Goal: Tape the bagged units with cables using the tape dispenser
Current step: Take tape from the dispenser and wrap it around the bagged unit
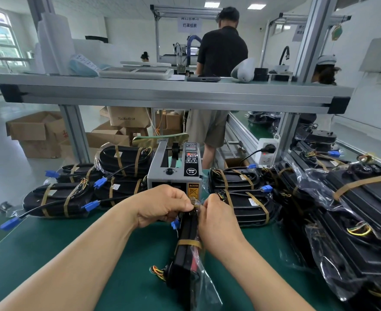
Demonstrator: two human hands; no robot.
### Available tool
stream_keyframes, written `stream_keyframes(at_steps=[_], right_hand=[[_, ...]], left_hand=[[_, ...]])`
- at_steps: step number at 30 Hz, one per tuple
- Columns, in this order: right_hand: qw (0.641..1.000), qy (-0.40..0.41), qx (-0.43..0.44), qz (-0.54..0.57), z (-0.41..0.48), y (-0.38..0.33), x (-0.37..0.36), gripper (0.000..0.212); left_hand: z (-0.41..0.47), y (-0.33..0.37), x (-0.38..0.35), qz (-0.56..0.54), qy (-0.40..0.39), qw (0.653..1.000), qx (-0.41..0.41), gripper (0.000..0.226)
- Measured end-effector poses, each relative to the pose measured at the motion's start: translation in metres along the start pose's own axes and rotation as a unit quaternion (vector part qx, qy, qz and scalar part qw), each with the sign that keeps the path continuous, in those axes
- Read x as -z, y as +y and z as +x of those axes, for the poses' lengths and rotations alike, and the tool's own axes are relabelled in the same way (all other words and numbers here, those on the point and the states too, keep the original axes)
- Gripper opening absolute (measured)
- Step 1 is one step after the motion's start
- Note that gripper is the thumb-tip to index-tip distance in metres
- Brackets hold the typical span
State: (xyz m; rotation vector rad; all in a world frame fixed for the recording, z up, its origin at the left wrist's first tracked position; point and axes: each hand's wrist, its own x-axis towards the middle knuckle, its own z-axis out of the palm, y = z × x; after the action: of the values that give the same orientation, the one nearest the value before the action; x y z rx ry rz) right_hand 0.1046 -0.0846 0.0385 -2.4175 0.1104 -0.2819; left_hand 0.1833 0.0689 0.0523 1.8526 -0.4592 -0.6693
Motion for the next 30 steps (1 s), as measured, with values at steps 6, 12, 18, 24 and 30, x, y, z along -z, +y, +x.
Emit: stream_keyframes(at_steps=[6,12,18,24,30], right_hand=[[0.997,0.02,-0.058,0.043,-0.001,0.003,-0.001,0.018],[0.991,0.008,-0.091,0.095,-0.001,0.012,0.004,0.018],[0.994,-0.011,-0.085,0.073,0.002,0.011,0.005,0.021],[0.992,-0.021,-0.09,0.084,0.002,0.011,0.003,0.016],[0.986,-0.027,-0.114,0.12,0.003,0.01,0.002,0.019]], left_hand=[[0.004,-0.002,-0.006,-0.007,-0.024,1.0,-0.005,0.019],[0.007,-0.002,-0.009,-0.095,-0.044,0.994,-0.026,0.031],[0.007,0.002,-0.005,-0.027,-0.04,0.999,-0.021,0.024],[0.008,0.012,-0.001,0.012,-0.057,0.998,-0.031,0.026],[0.011,0.007,-0.003,-0.019,-0.061,0.997,-0.04,0.026]])
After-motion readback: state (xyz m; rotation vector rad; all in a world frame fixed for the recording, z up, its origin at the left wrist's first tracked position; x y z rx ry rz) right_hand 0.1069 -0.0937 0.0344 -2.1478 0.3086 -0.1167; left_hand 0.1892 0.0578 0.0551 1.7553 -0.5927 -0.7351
